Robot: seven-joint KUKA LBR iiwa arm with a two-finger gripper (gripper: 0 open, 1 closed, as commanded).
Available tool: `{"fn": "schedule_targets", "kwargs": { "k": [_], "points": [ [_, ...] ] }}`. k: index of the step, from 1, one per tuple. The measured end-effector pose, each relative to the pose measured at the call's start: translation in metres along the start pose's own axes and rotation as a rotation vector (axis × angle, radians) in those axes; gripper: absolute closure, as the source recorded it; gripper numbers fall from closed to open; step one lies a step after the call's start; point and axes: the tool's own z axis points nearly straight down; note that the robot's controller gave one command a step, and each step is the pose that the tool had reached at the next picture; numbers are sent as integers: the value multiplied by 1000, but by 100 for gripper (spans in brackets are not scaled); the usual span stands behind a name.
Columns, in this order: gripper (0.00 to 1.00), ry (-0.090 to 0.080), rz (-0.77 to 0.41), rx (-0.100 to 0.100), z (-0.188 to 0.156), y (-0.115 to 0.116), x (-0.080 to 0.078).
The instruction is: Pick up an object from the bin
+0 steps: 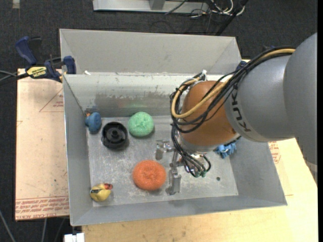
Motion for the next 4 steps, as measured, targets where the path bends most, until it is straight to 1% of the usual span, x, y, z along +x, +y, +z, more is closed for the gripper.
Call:
{"fn": "schedule_targets", "kwargs": {
  "k": [1,2,3,4],
  "points": [
    [0,-5,-4,2,4,-3,-8],
    [0,-8,-19,4,9,1,-10],
    [0,-1,-253,1,-5,6,-13],
    [0,-14,-188,4,3,14,-5]
  ]
}}
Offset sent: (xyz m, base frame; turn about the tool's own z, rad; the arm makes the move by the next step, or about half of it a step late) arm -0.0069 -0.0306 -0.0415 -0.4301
